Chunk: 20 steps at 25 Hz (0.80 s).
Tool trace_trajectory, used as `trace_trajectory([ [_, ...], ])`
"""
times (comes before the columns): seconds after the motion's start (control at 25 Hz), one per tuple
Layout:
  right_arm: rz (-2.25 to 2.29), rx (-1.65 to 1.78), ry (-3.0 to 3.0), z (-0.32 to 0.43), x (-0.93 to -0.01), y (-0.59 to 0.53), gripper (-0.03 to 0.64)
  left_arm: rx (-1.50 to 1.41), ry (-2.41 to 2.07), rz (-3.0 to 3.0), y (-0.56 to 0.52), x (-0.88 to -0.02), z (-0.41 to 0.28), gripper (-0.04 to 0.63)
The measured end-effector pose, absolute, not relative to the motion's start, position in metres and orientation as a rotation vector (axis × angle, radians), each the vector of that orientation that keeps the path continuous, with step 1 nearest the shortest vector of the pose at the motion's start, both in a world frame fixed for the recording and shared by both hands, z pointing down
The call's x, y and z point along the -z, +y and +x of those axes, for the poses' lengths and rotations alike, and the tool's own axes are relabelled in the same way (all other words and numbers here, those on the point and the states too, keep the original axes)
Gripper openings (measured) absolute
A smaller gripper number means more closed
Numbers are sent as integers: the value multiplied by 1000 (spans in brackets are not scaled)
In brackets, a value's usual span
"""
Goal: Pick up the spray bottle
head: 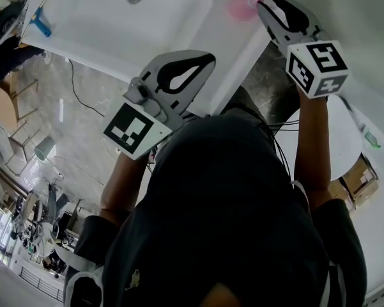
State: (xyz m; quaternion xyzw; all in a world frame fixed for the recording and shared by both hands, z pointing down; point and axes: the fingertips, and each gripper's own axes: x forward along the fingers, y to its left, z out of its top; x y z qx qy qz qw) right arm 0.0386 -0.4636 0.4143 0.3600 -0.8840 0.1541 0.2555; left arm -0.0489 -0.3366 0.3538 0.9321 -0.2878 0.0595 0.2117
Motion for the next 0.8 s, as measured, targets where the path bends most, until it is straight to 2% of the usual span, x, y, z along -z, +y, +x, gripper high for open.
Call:
trace_trajectory([
  [0.28, 940, -471, -2367, 29, -447, -479, 189, -173, -826, 2550, -345, -369, -57, 6],
  [0.8, 932, -525, -2315, 21, -496, -497, 188, -191, -865, 2509, -353, -387, -65, 6],
])
